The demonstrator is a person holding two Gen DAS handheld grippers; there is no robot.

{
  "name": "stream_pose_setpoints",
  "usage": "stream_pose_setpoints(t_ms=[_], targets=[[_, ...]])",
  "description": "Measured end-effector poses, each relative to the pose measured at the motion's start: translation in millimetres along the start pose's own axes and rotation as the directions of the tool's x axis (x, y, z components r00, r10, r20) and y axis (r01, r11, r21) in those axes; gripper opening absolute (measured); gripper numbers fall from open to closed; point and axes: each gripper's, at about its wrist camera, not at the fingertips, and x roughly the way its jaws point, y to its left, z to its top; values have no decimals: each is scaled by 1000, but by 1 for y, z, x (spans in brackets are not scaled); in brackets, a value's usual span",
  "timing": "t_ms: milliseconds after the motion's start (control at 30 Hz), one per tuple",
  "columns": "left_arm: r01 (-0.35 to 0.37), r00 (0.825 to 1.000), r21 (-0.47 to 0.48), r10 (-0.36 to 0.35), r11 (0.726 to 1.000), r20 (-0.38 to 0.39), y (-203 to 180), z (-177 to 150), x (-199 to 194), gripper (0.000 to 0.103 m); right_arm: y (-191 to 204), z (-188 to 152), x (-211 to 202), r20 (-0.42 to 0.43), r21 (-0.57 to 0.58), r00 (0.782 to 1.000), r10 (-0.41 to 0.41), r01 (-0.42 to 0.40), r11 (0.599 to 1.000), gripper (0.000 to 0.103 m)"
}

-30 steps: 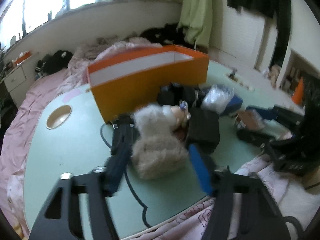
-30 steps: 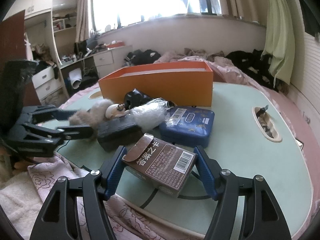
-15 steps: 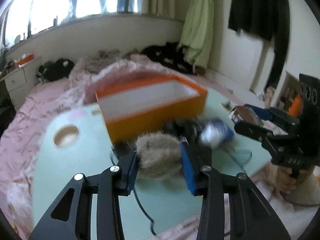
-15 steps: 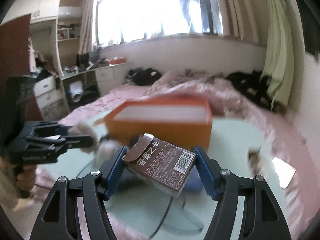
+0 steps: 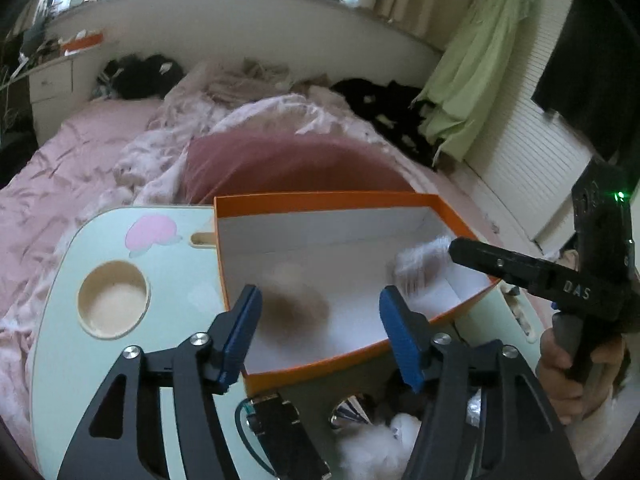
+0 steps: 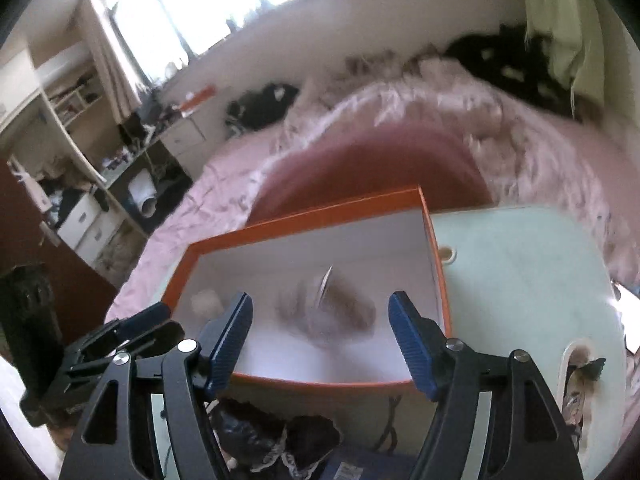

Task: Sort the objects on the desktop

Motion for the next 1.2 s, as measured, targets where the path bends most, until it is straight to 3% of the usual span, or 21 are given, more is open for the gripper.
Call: stream_pose_setpoints(t_ms=[267, 533, 667, 800, 933, 1067, 1200], targets=[[-59, 998, 34, 59, 998, 1, -1, 0, 4, 63, 36, -27, -16, 20, -109, 996, -89, 90, 990, 74], [-75, 997, 26, 75, 997, 11, 12, 2, -2, 63, 47, -39, -9, 11, -149, 999, -38, 39, 988, 75], [-14, 998, 23, 12, 1000, 56, 8, -3, -27, 63, 47, -47, -35, 99, -161, 995, 13, 3, 987, 75], [-8, 998, 94, 2, 995, 64, -9, -23, -62, 70, 48, -73, -64, 136, -230, 990, -21, 52, 972, 81], [-70, 997, 147, 62, 987, 53, -18, -59, -80, 75, 39, -114, -76, 115, -291, 992, -56, 88, 953, 82], [-104, 994, 138, 106, 985, -10, -16, -88, -74, 75, 30, -154, -77, 98, -352, 987, -131, 157, 923, 82], [-123, 988, 140, 135, 982, -78, -13, -107, -57, 75, 14, -176, -71, 62, -346, 986, -157, 169, 923, 87]])
